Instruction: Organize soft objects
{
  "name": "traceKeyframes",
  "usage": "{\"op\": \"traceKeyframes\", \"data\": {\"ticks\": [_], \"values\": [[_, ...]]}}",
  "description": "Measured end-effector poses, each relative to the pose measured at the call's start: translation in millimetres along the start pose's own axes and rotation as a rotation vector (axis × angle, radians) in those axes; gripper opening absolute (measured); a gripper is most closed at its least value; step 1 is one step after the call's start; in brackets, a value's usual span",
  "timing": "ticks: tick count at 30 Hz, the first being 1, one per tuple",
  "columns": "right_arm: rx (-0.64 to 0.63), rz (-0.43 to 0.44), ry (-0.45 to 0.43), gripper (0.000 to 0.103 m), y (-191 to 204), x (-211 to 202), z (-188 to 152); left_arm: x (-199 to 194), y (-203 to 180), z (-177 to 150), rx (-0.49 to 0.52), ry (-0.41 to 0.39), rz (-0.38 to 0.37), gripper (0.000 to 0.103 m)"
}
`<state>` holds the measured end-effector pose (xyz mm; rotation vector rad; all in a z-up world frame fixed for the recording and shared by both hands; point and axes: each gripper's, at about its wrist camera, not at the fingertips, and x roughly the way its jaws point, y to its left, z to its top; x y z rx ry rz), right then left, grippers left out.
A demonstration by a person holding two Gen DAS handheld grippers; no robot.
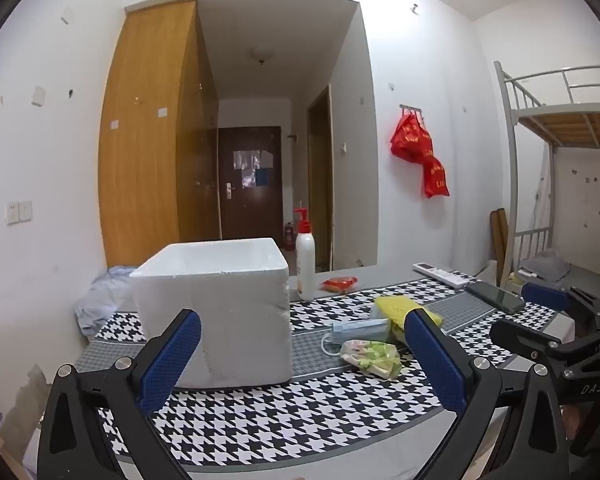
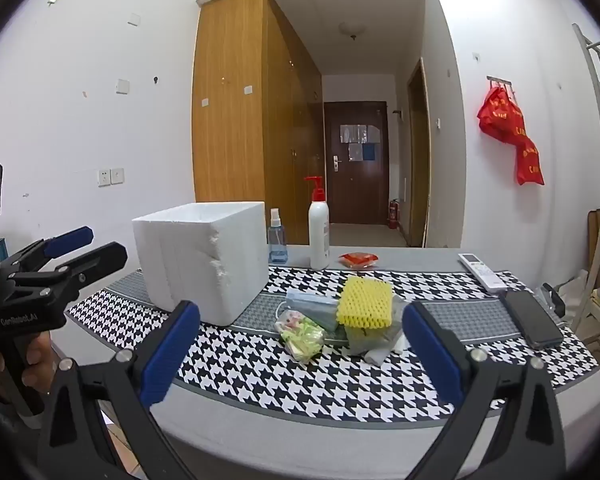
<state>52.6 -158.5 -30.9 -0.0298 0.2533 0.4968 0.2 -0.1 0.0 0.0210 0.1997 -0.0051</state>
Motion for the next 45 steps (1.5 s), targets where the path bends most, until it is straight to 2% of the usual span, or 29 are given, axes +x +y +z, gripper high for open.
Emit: {"op": "traceKeyframes", "data": {"ticks": [1, 45], "values": [[0.002, 0.0, -0.022, 0.103, 0.0, -0.9, -0.3, 0.4, 0.1, 0.0, -0.005, 0.0, 0.001, 0.102], [0.001, -0.018, -0.004, 0.103, 1.9, 1.3, 5.8, 3.5, 1.6, -2.8, -0.007, 0.021, 0.013, 0.102]]}}
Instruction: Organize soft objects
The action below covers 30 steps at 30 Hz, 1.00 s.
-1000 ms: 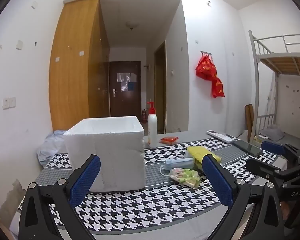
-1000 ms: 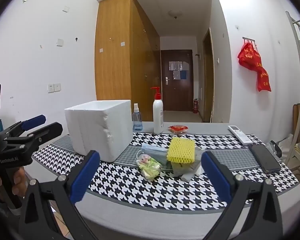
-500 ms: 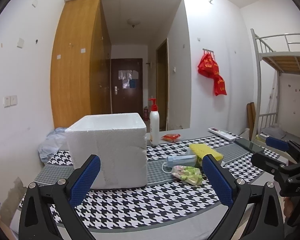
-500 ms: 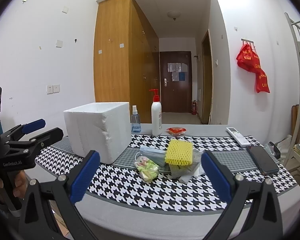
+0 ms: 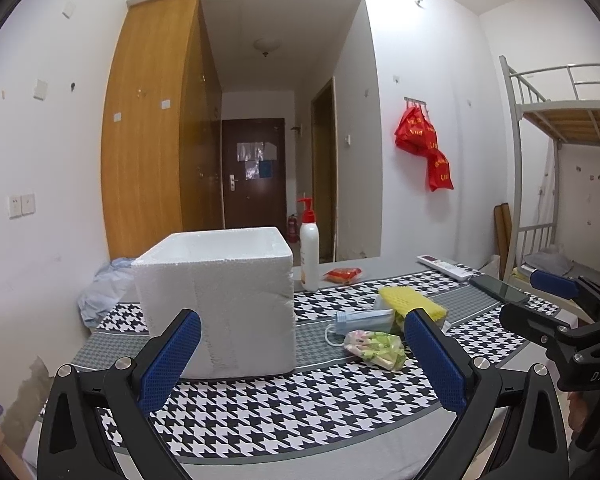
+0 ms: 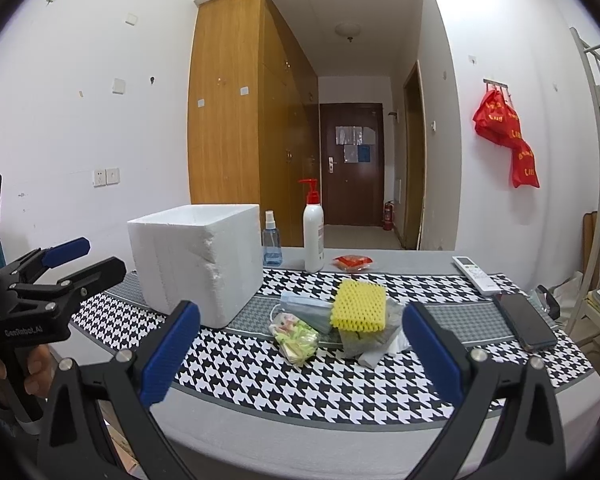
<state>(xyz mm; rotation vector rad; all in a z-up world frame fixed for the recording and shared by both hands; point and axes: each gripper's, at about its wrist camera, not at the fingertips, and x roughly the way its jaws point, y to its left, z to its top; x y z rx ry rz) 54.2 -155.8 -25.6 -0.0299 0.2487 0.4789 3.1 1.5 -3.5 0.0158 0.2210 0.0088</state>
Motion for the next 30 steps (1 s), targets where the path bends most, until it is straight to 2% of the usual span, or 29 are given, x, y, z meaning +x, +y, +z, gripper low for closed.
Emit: {"op": "traceKeyframes", "data": {"ticks": [16, 30], "values": [[0.0, -0.003, 0.0, 0.103, 0, 0, -1, 0, -1, 1, 0.0, 0.007, -0.011, 0.102], [0.005, -0.024, 0.016, 0.103, -10, 9, 0, 22, -7, 3, -0.002, 0.057, -0.059, 0.102]]}}
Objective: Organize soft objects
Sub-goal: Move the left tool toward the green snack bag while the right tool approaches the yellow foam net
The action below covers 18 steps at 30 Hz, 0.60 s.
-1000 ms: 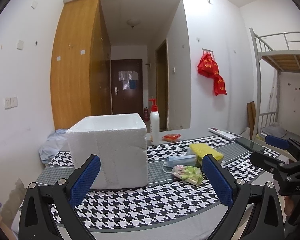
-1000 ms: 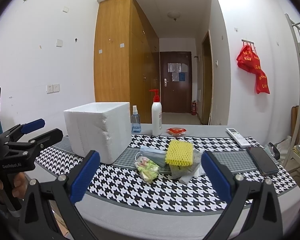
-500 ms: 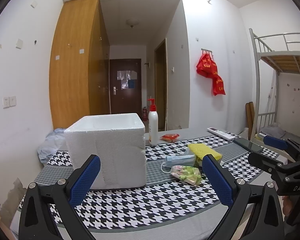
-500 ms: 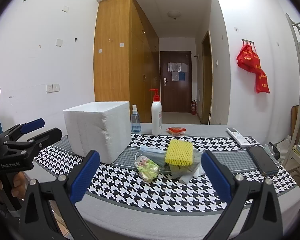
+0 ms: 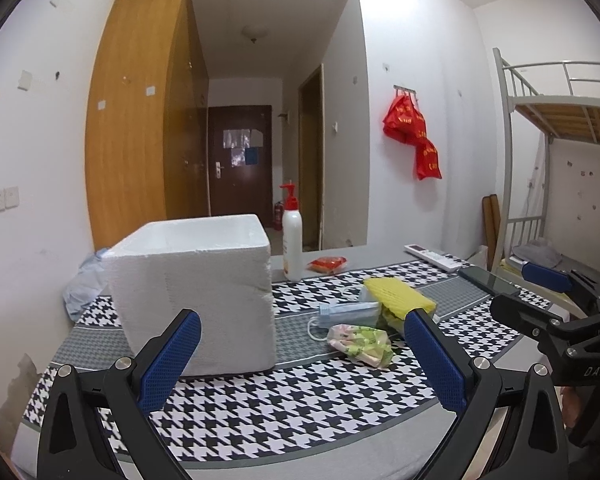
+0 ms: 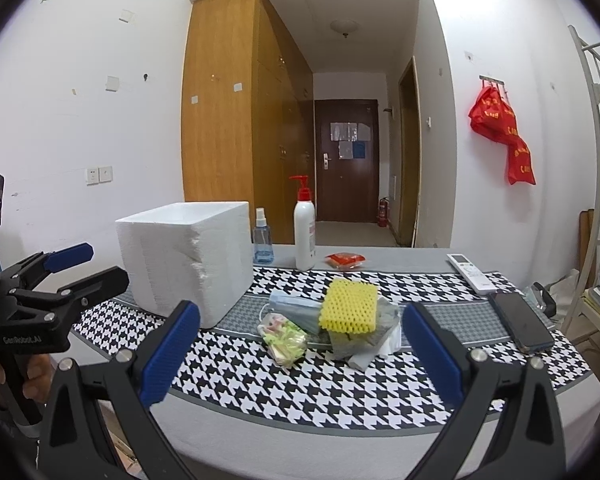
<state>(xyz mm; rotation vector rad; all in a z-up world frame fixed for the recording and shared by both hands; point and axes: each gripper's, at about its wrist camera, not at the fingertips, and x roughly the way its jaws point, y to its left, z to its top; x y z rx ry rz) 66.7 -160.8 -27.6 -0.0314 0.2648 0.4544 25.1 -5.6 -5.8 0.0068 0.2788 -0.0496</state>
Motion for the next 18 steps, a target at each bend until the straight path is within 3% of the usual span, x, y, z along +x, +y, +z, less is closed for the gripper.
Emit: {"op": "traceKeyframes", "data": {"ticks": [18], "values": [[0.036, -0.029, 0.088, 0.103, -29, 39, -7, 53, -10, -3, 0.023, 0.119, -0.061, 0.102]]}}
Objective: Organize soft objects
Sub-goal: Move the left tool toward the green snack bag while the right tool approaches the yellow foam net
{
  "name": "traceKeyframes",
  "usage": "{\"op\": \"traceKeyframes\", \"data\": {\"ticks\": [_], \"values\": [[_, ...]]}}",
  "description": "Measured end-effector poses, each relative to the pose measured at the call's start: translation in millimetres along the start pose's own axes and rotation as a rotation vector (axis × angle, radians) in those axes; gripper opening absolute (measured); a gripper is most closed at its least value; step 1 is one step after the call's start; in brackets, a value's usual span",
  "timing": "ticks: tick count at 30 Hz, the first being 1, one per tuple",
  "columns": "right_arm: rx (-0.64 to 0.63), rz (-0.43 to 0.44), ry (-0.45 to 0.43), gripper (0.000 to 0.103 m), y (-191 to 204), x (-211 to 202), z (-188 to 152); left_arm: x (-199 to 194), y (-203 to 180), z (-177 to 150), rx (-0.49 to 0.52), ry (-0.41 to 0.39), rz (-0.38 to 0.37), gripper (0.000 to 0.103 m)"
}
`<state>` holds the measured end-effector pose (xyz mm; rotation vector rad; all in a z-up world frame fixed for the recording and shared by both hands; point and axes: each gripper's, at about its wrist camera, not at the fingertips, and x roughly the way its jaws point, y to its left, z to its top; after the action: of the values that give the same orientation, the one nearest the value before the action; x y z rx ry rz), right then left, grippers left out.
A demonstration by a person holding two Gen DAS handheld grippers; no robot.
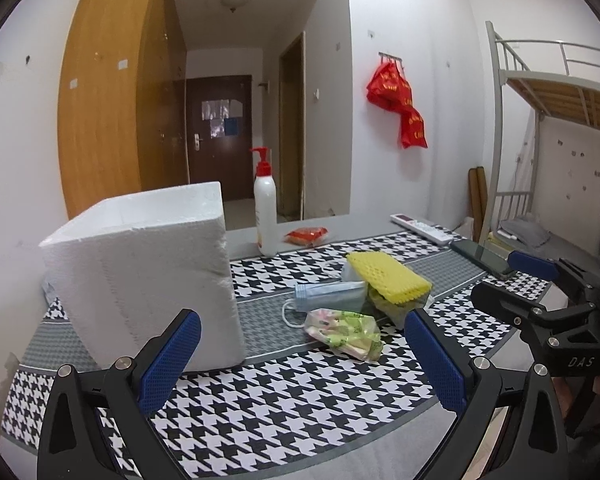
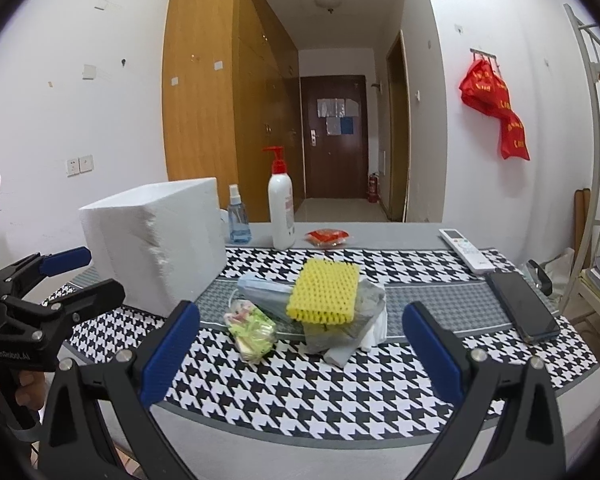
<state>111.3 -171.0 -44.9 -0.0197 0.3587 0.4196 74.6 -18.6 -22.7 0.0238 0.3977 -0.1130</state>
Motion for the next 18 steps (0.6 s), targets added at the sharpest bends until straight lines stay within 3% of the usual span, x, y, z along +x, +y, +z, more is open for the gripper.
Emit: {"op": "traceKeyframes", "data": {"ticks": [18], "values": [[0.037, 0.008, 0.08, 0.102, -22, 36, -3, 48, -14, -4, 0.058, 0.115, -0.063, 0.102]]}}
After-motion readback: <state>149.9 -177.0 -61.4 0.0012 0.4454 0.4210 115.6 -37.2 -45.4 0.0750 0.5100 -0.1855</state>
